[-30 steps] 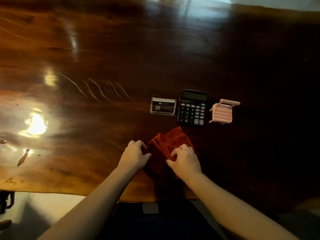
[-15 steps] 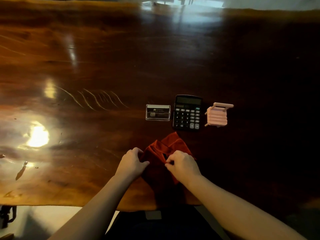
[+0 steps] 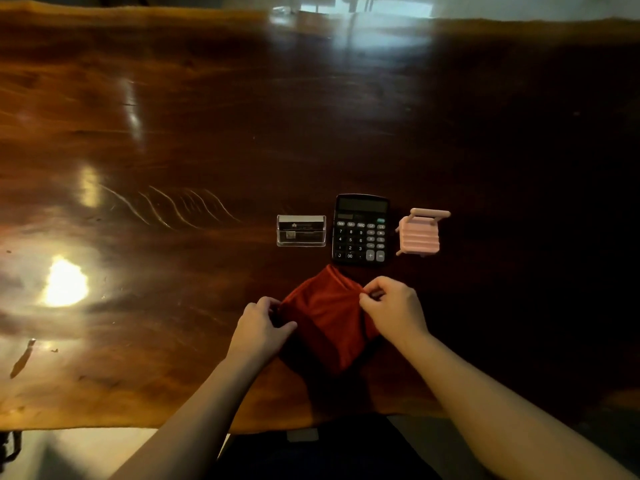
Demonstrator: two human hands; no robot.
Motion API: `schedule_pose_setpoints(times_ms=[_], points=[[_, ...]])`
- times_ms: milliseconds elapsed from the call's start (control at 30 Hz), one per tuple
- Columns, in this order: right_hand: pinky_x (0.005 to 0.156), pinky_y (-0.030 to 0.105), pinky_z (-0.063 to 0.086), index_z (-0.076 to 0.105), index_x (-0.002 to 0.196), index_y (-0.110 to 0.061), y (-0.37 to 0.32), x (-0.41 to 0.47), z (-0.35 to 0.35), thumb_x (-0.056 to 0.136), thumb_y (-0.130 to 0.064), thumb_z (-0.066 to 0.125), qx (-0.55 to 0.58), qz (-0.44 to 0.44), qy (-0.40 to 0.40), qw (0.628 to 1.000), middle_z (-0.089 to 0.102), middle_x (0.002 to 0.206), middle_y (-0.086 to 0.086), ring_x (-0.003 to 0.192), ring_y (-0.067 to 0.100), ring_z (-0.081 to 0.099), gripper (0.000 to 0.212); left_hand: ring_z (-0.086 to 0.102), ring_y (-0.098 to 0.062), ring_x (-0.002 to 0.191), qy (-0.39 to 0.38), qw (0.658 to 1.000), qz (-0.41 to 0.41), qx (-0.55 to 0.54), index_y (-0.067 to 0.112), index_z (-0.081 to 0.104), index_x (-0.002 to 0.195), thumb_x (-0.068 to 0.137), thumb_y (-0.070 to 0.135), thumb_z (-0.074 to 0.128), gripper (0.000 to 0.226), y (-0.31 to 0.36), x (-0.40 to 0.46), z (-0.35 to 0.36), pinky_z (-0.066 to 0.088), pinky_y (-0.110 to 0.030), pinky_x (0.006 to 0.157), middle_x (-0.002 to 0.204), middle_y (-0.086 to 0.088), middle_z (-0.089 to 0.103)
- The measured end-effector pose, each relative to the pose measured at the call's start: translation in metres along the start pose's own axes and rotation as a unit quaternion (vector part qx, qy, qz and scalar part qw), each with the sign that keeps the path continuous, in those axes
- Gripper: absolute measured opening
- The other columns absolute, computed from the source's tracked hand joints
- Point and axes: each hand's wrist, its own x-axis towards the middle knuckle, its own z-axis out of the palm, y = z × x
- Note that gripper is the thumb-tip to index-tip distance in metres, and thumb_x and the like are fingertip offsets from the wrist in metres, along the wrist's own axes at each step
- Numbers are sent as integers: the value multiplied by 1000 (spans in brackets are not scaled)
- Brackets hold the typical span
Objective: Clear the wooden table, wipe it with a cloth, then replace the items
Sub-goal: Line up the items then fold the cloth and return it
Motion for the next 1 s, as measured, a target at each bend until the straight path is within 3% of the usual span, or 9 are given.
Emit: schedule_pose_setpoints(times_ms=[67,233,367,433,533,667,733,867,1000], points=[[66,26,52,72,94,-28,6,8,3,90,-30,75,-25,25,-32,999,67,94,-9,81,6,64,5,58,-15,94,-8,999,-26,-16,22,52,128,82,37,78,56,4,0,2,57,-32,78,117,-2,57],[81,27,50,65,120,-26,7,17,15,87,-39,78,-14,39,-82,996,56,107,-10,100,10,57,38,65,-23,92,-39,981,-164,-97,11,49,132,79,35,82,66,15,2,6,60,-39,78,110,-5,62],[87,37,58,69,114,-21,5,23,19,84,-36,82,-11,73,-112,991,65,101,-6,95,14,65,36,65,-22,81,-36,952,-221,-207,7,66,90,81,29,81,28,23,-1,16,59,-44,81,100,-9,69],[82,41,60,73,95,-17,4,27,18,84,-31,81,-17,78,-133,988,70,89,-2,84,17,69,19,64,-21,81,-37,944,-231,-232,9,63,90,82,29,79,27,27,-2,18,58,-41,79,99,-6,67],[68,38,60,73,74,-12,1,31,14,82,-26,78,-15,72,-171,982,73,74,3,70,19,71,17,65,-21,88,-48,939,-212,-266,16,62,91,85,29,74,19,32,-5,16,57,-36,75,102,-4,66],[55,27,53,75,79,-20,-2,29,6,84,-25,77,39,72,-216,973,74,74,0,61,11,71,7,67,-25,98,-92,915,-165,-357,16,64,104,86,26,67,21,39,-16,15,56,-45,90,107,-8,69],[57,27,55,75,89,-23,-5,25,-1,86,-24,76,79,73,-240,965,76,83,1,66,13,74,4,65,-24,92,-123,894,-130,-411,12,63,102,82,24,64,22,40,-22,13,54,-43,89,97,-7,67],[65,31,62,72,105,-22,-10,10,-19,89,-20,75,176,77,-267,944,77,96,4,77,15,77,16,61,-18,68,-136,837,-85,-524,14,59,93,73,19,62,20,46,-35,-4,47,-30,64,77,-3,62],[87,41,61,70,115,-20,-18,-15,-39,89,-17,77,286,92,-246,921,79,104,4,93,19,77,27,62,-21,70,-189,822,-13,-536,9,55,92,73,20,63,23,54,-42,-40,51,-33,65,79,-9,59]])
